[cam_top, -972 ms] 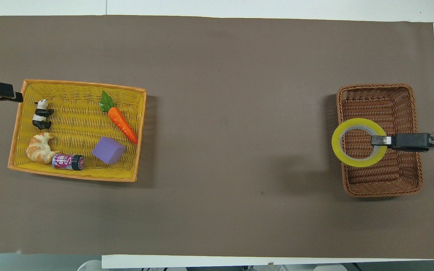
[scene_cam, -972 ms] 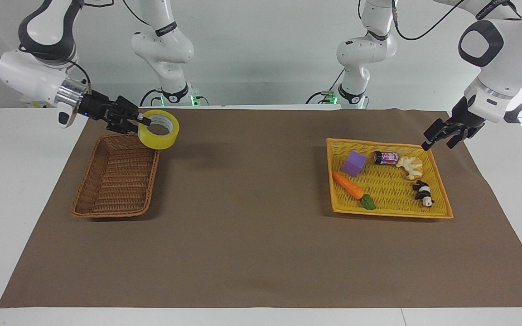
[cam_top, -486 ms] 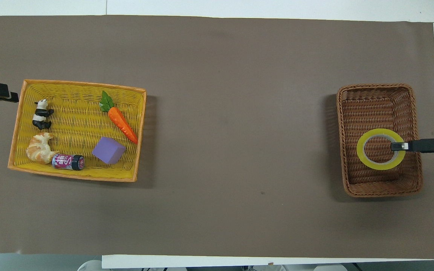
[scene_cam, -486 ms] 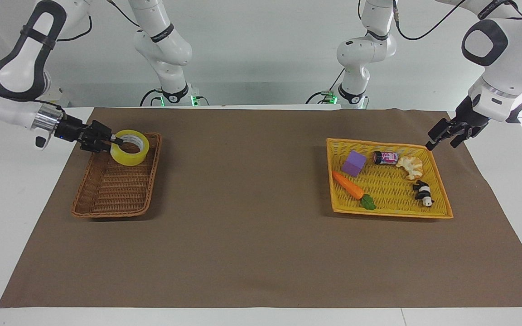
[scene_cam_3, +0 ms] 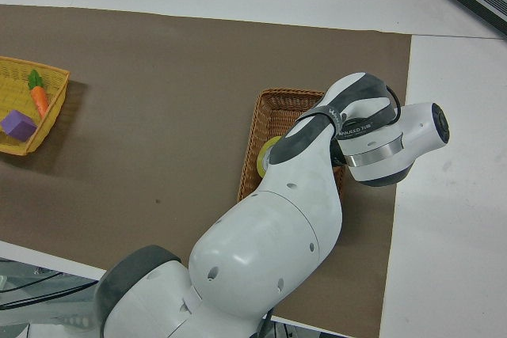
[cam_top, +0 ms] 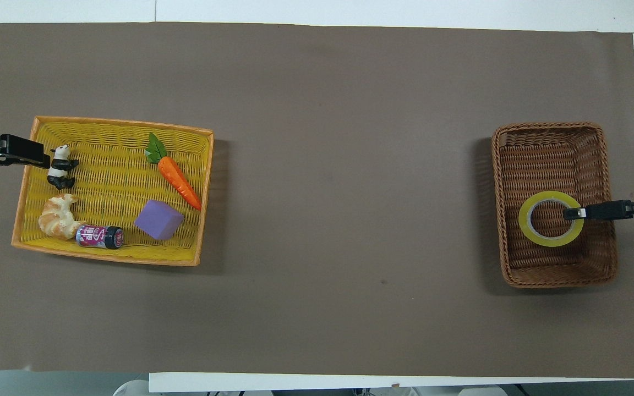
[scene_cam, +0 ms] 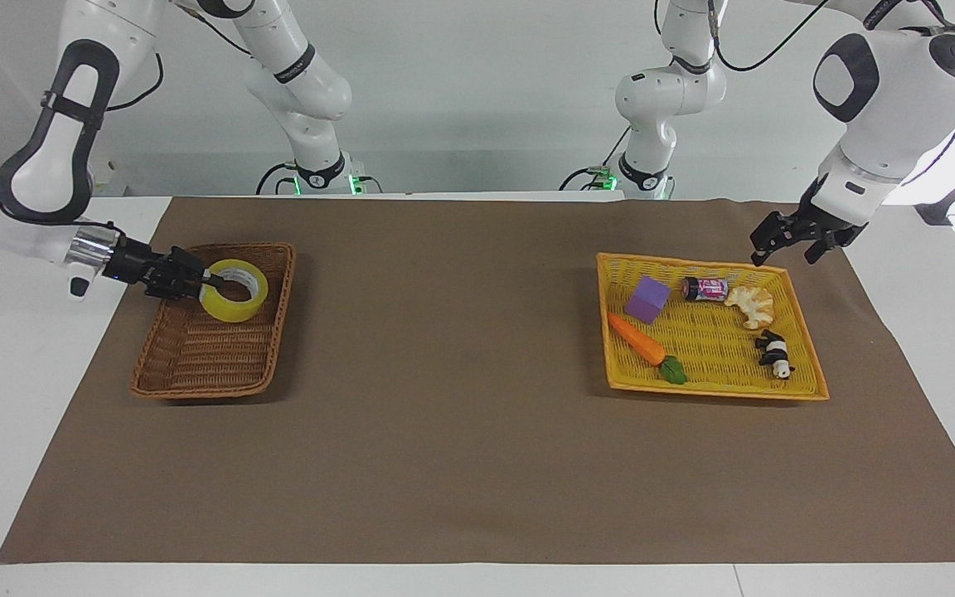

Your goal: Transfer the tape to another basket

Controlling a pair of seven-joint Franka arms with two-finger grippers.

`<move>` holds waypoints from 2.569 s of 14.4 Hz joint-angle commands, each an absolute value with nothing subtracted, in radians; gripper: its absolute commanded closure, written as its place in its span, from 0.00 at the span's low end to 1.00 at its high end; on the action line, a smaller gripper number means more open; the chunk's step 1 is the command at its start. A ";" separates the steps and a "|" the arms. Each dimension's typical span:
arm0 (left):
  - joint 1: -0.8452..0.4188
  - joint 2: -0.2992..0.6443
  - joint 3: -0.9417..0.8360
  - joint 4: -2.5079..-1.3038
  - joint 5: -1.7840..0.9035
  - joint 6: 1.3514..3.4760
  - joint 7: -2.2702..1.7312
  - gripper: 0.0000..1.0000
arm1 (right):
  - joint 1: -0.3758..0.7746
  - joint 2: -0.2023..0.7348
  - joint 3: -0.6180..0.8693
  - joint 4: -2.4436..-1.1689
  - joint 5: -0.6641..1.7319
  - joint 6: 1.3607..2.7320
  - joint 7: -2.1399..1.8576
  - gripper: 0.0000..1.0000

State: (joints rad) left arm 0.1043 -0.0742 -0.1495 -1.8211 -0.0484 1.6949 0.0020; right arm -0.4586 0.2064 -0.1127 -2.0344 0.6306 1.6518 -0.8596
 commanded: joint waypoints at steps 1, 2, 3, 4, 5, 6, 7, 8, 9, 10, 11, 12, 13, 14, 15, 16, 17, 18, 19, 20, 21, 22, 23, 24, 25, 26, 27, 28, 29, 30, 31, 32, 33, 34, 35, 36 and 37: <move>0.095 -0.071 -0.146 -1.754 -0.021 1.573 0.008 0.01 | -0.469 0.193 -0.101 -2.051 0.607 1.666 -0.876 0.94; 0.098 -0.060 -0.146 -1.721 -0.011 1.545 0.009 0.01 | -0.469 0.193 -0.101 -2.051 0.597 1.667 -0.874 0.77; 0.098 -0.045 -0.146 -1.697 -0.002 1.533 0.009 0.01 | -0.468 0.193 -0.101 -2.049 0.591 1.667 -0.874 0.52; 0.098 -0.044 -0.146 -1.692 -0.002 1.532 0.009 0.01 | -0.466 0.193 -0.101 -2.049 0.591 1.669 -0.871 0.08; 0.098 -0.044 -0.147 -1.690 0.000 1.528 0.008 0.01 | -0.468 0.193 -0.101 -2.049 0.591 1.667 -0.873 0.00; 0.095 -0.043 -0.147 -1.689 0.000 1.525 0.008 0.01 | -0.469 0.193 -0.101 -2.045 0.591 1.666 -0.873 0.00; 0.091 -0.043 -0.155 -1.687 0.000 1.525 0.008 0.01 | -0.471 0.193 -0.101 -2.040 0.591 1.664 -0.873 0.00; 0.094 -0.043 -0.181 -1.686 0.002 1.523 0.008 0.01 | -0.469 0.192 -0.101 -2.034 0.589 1.664 -0.873 0.00; 0.097 -0.043 -0.201 -1.687 0.012 1.523 0.008 0.01 | -0.465 0.187 -0.101 -2.025 0.586 1.664 -0.871 0.00; 0.094 -0.043 -0.202 -1.687 0.012 1.525 0.008 0.01 | -0.463 0.184 -0.097 -2.010 0.580 1.661 -0.867 0.00; 0.092 -0.043 -0.202 -1.687 0.009 1.525 0.009 0.01 | -0.462 0.172 -0.092 -1.990 0.568 1.661 -0.864 0.00; 0.091 -0.044 -0.202 -1.693 0.008 1.528 0.009 0.01 | -0.454 0.167 -0.091 -1.971 0.546 1.660 -0.864 0.00; 0.092 -0.043 -0.202 -1.697 0.008 1.532 0.009 0.01 | -0.443 0.163 -0.091 -1.950 0.526 1.655 -0.864 0.00; 0.092 -0.043 -0.202 -1.697 0.008 1.532 0.009 0.01 | -0.442 0.153 -0.091 -1.935 0.516 1.654 -0.864 0.00; 0.094 -0.046 -0.202 -1.698 0.008 1.537 0.008 0.01 | -0.440 0.144 -0.089 -1.931 0.511 1.654 -0.864 0.00; 0.095 -0.046 -0.201 -1.700 0.006 1.542 0.003 0.01 | -0.440 0.127 -0.089 -1.933 0.509 1.654 -0.862 0.00; 0.091 -0.046 -0.192 -1.700 0.006 1.545 0.005 0.01 | -0.440 0.117 -0.089 -1.933 0.509 1.652 -0.858 0.00; 0.091 -0.048 -0.189 -1.701 0.006 1.543 0.005 0.01 | -0.439 0.097 -0.089 -1.933 0.508 1.654 -0.847 0.00; 0.091 -0.049 -0.189 -1.709 0.006 1.543 0.003 0.01 | -0.437 0.080 -0.084 -1.930 0.496 1.654 -0.830 0.00; 0.091 -0.051 -0.190 -1.713 0.006 1.542 0.003 0.01 | -0.436 0.060 -0.071 -1.922 0.485 1.654 -0.798 0.00; 0.087 -0.051 -0.192 -1.713 0.006 1.542 0.002 0.01 | -0.437 0.040 -0.042 -1.907 0.457 1.652 -0.746 0.00; 0.087 -0.051 -0.192 -1.713 0.006 1.534 -0.002 0.01 | -0.437 0.016 -0.008 -1.890 0.407 1.652 -0.680 0.00; 0.092 -0.052 -0.192 -1.713 0.006 1.537 -0.002 0.01 | -0.437 -0.006 0.035 -1.876 0.352 1.651 -0.629 0.00; 0.103 -0.051 -0.192 -1.715 0.006 1.539 -0.002 0.01 | -0.439 -0.040 0.079 -1.867 0.294 1.641 -0.579 0.00; 0.104 -0.052 -0.190 -1.715 0.006 1.539 -0.002 0.01 | -0.437 -0.070 0.109 -1.862 0.247 1.623 -0.528 0.00; 0.106 -0.052 -0.190 -1.715 0.006 1.539 -0.002 0.01 | -0.437 -0.107 0.145 -1.852 0.200 1.593 -0.462 0.00; 0.107 -0.052 -0.190 -1.715 0.006 1.539 -0.002 0.01 | -0.439 -0.133 0.172 -1.839 0.155 1.569 -0.406 0.00; 0.107 -0.052 -0.190 -1.715 0.006 1.539 -0.002 0.01 | -0.439 -0.136 0.187 -1.803 0.118 1.548 -0.356 0.00; 0.104 -0.051 -0.190 -1.715 0.006 1.539 -0.002 0.01 | -0.439 -0.132 0.198 -1.761 0.092 1.508 -0.322 0.00; 0.104 -0.052 -0.190 -1.715 0.006 1.539 -0.002 0.01 | -0.439 -0.123 0.201 -1.718 0.084 1.491 -0.280 0.00; 0.107 -0.051 -0.190 -1.715 0.006 1.539 -0.002 0.01 | -0.440 -0.112 0.201 -1.682 0.080 1.480 -0.247 0.00; 0.107 -0.052 -0.190 -1.715 0.006 1.539 -0.002 0.01 | -0.445 -0.085 0.201 -1.624 0.060 1.432 -0.229 0.00; 0.107 -0.052 -0.190 -1.715 0.006 1.539 -0.002 0.01 | -0.436 -0.057 0.202 -1.580 0.014 1.399 -0.229 0.00; 0.107 -0.052 -0.190 -1.715 0.006 1.539 -0.002 0.01 | -0.343 -0.046 0.177 -1.566 -0.033 1.387 -0.226 0.00; 0.107 -0.051 -0.190 -1.715 0.006 1.539 -0.002 0.01 | -0.251 -0.041 0.085 -1.566 -0.050 1.378 -0.222 0.00; 0.107 -0.052 -0.190 -1.715 0.006 1.539 -0.002 0.01 | -0.185 -0.041 -0.011 -1.571 -0.043 1.378 -0.212 0.00; 0.107 -0.052 -0.190 -1.715 0.006 1.539 -0.002 0.01 | -0.123 -0.041 -0.076 -1.584 -0.041 1.382 -0.187 0.00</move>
State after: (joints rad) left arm 0.1052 -0.0527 -0.1900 -1.7204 -0.0129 1.5550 0.0019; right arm -0.2282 -0.0685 0.0450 -1.6071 -0.0271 1.4040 -0.2168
